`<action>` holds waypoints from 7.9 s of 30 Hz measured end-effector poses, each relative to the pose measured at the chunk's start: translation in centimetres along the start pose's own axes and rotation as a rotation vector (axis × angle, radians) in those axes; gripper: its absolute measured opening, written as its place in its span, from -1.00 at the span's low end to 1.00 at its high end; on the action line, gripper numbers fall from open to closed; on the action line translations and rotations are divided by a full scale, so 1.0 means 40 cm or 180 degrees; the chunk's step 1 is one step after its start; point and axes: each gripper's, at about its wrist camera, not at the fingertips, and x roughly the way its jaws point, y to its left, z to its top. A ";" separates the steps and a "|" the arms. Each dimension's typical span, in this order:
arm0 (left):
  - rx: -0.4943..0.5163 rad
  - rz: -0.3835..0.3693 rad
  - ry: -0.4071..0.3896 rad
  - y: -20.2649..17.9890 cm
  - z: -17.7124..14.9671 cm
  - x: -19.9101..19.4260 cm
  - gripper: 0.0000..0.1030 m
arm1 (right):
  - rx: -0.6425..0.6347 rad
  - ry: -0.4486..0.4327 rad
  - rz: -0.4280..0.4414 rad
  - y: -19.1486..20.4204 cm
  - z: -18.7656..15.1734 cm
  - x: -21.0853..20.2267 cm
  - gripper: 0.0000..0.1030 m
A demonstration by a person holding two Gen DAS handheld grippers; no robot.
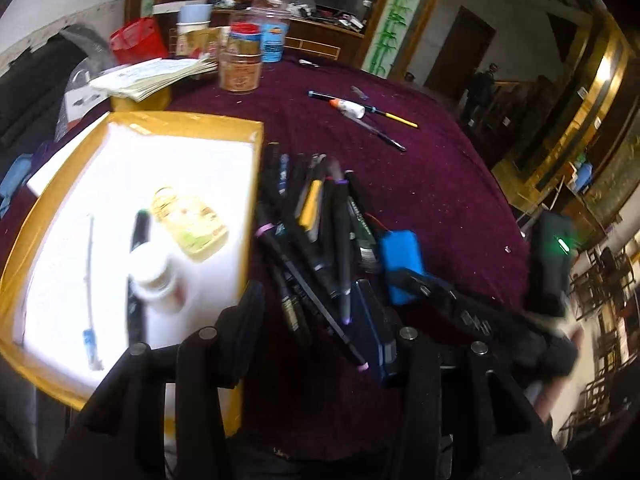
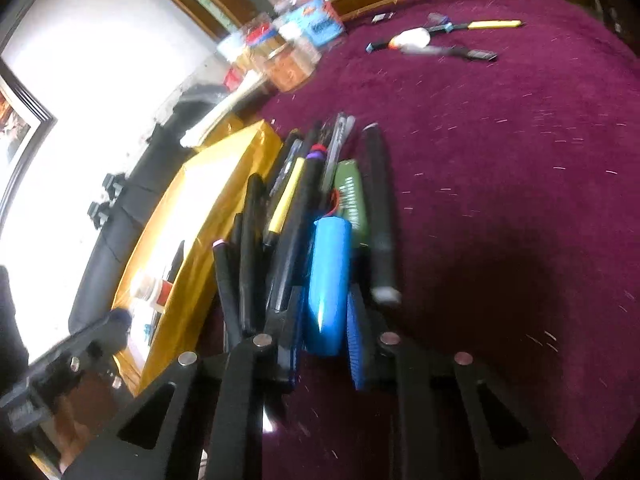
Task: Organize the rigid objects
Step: 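Grasp blue battery with right gripper while left gripper grasps a clear pen, then place the clear pen and blue battery in the white tray, opening both grippers, then grasp black marker with right gripper while left gripper grasps green battery, then place green battery and black marker in the white tray, opening both grippers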
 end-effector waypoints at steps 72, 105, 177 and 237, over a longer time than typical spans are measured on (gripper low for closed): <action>-0.1396 0.0256 -0.0148 0.502 -0.013 -0.063 -0.86 | -0.1072 -0.0053 0.0652 0.569 0.073 0.135 -0.70; -0.1229 0.0523 0.0256 0.536 -0.037 -0.007 -0.84 | -0.1026 0.1503 0.0917 0.550 0.163 0.490 -0.64; 0.0627 0.0421 0.0715 -0.212 0.067 0.345 -0.62 | 0.0225 0.0102 -0.0587 -0.191 0.228 0.052 -0.77; -0.1167 0.0347 -0.0065 0.425 -0.013 0.007 -0.68 | -0.1370 0.0232 0.0423 0.434 0.218 0.273 -0.75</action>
